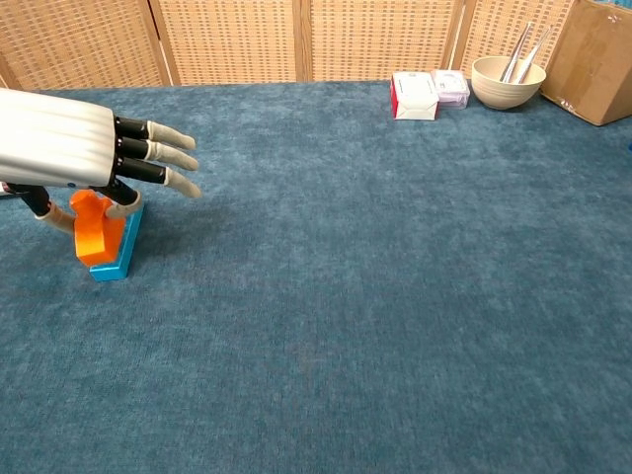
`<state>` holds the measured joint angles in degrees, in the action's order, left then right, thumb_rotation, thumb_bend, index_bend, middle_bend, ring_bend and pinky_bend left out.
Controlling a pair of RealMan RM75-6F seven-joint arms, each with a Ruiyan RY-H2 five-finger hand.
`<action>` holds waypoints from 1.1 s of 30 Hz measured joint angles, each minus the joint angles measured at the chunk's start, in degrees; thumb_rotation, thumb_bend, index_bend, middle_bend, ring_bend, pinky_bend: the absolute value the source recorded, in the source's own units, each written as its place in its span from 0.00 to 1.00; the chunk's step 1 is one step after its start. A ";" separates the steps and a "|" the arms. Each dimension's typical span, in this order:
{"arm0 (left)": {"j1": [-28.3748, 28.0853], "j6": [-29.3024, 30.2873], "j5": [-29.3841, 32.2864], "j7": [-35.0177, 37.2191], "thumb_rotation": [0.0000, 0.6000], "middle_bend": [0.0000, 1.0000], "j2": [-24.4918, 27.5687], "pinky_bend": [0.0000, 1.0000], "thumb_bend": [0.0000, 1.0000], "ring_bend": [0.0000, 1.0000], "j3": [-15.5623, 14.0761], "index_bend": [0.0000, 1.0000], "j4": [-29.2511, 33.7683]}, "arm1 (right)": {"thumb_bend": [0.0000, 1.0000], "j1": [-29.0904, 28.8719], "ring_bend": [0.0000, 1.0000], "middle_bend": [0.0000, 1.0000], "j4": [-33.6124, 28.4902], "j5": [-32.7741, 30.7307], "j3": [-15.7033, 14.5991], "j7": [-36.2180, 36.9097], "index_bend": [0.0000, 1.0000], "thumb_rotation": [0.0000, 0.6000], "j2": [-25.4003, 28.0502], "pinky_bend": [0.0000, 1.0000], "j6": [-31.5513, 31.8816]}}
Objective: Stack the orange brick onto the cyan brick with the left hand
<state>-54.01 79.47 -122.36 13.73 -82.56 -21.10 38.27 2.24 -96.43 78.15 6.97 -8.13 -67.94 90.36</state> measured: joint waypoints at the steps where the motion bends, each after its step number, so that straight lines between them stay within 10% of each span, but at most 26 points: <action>1: -0.04 -0.01 0.00 0.09 1.00 0.15 -0.15 0.00 0.24 0.01 -0.05 0.69 -0.18 | 0.22 0.02 0.00 0.16 -0.01 -0.03 0.02 0.06 0.29 1.00 0.02 0.00 0.02; 28: -1.85 -2.12 0.66 0.59 1.00 0.15 -1.55 0.00 0.24 0.01 -0.54 0.69 0.89 | 0.22 0.74 0.00 0.16 0.53 -0.15 0.01 1.40 0.29 0.99 0.45 0.00 0.64; 33: -2.44 -3.36 1.05 0.15 1.00 0.11 -0.86 0.00 0.24 0.00 -0.44 0.49 2.23 | 0.22 0.93 0.00 0.16 0.78 -0.12 0.00 1.98 0.29 1.00 0.52 0.00 0.79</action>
<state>-56.44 76.11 -121.30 13.88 -83.42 -21.53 40.50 3.17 -95.65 78.03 6.98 -6.14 -67.42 91.15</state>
